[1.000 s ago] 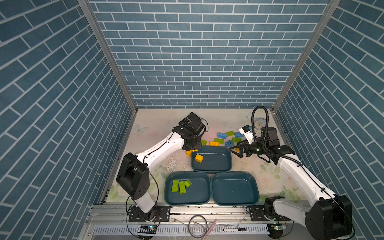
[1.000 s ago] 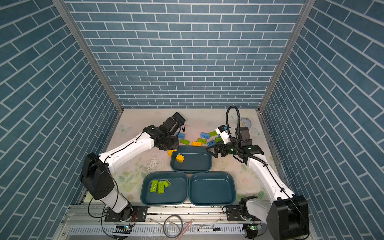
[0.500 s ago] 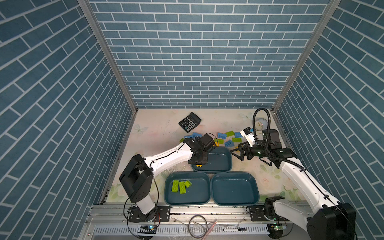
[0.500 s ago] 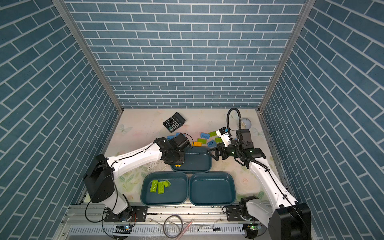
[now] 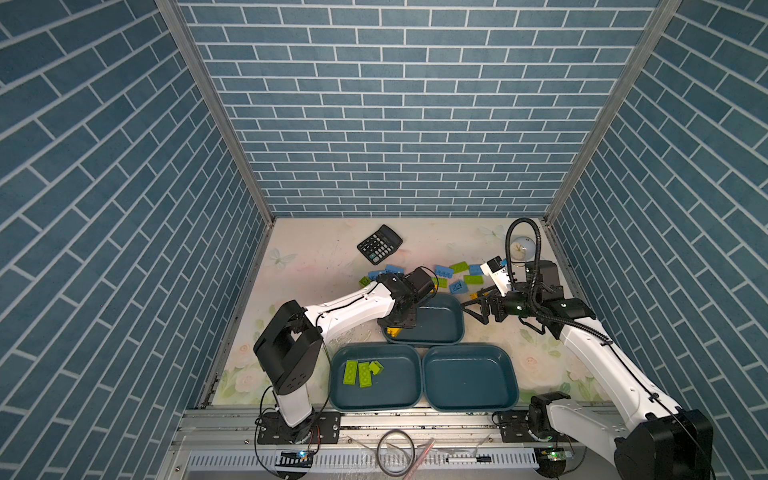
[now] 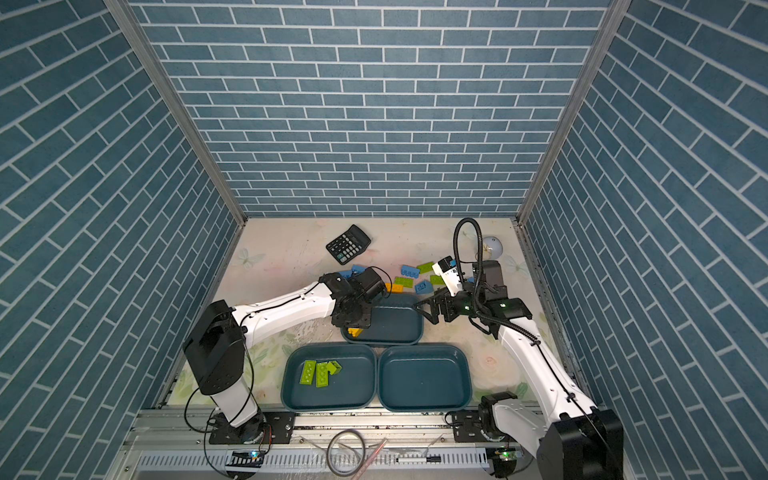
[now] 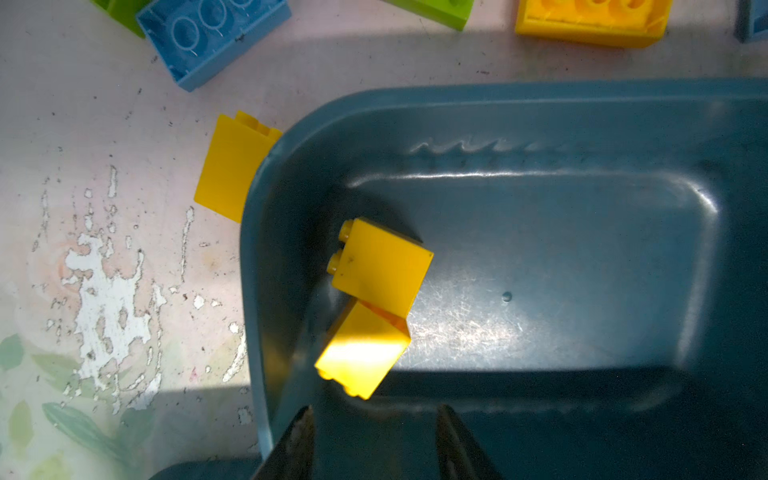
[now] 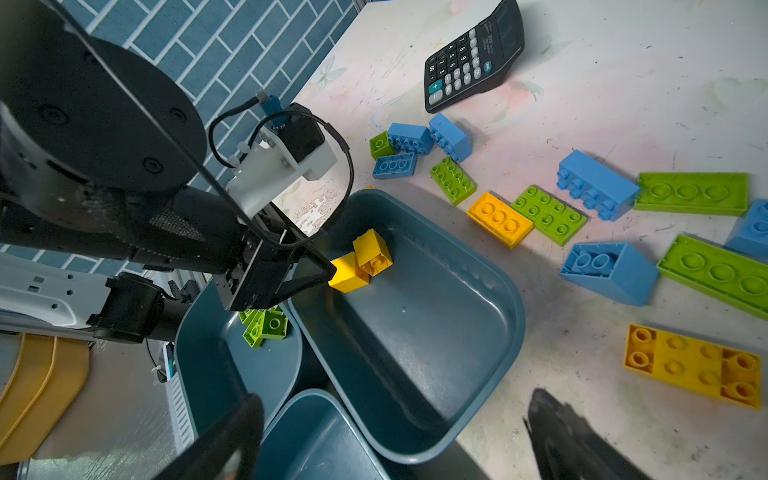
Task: Sort the legos into containers by color
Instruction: 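Carry the yellow brick into the farther teal bin and release it, then reach the left gripper near the calculator and grasp a small green brick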
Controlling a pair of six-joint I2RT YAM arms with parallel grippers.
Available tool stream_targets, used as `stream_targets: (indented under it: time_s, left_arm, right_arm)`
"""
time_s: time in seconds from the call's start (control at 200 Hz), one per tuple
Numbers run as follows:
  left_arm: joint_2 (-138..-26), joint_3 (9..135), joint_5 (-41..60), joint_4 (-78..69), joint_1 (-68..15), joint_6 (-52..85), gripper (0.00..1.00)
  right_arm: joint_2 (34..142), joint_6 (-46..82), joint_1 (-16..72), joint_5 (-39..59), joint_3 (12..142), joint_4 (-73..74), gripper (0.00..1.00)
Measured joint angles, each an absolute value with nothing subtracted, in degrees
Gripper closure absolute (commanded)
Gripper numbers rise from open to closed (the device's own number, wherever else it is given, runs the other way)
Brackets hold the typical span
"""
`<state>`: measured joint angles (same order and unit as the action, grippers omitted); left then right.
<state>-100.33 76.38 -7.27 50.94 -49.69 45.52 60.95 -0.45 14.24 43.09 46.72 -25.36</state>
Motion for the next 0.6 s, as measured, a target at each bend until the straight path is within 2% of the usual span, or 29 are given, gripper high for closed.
stream_targets:
  time_s: [0.225, 0.42, 0.6]
  left_arm:
    - [-98.61, 80.16, -8.23, 54.74, -46.94, 42.19, 0.44]
    - [-97.82, 83.83, -8.45, 54.43, -38.35, 37.58, 0.4]
    - [-103.02, 87.88, -7.57, 53.21, -30.3, 32.91, 0.36]
  right_arm:
    - [60.95, -0.4, 14.24, 43.13, 46.72, -25.3, 0.01]
    - [61.08, -0.01, 14.24, 43.53, 46.72, -24.16, 0.01]
    - [62.98, 0.23, 14.24, 44.01, 46.76, -22.83, 0.01]
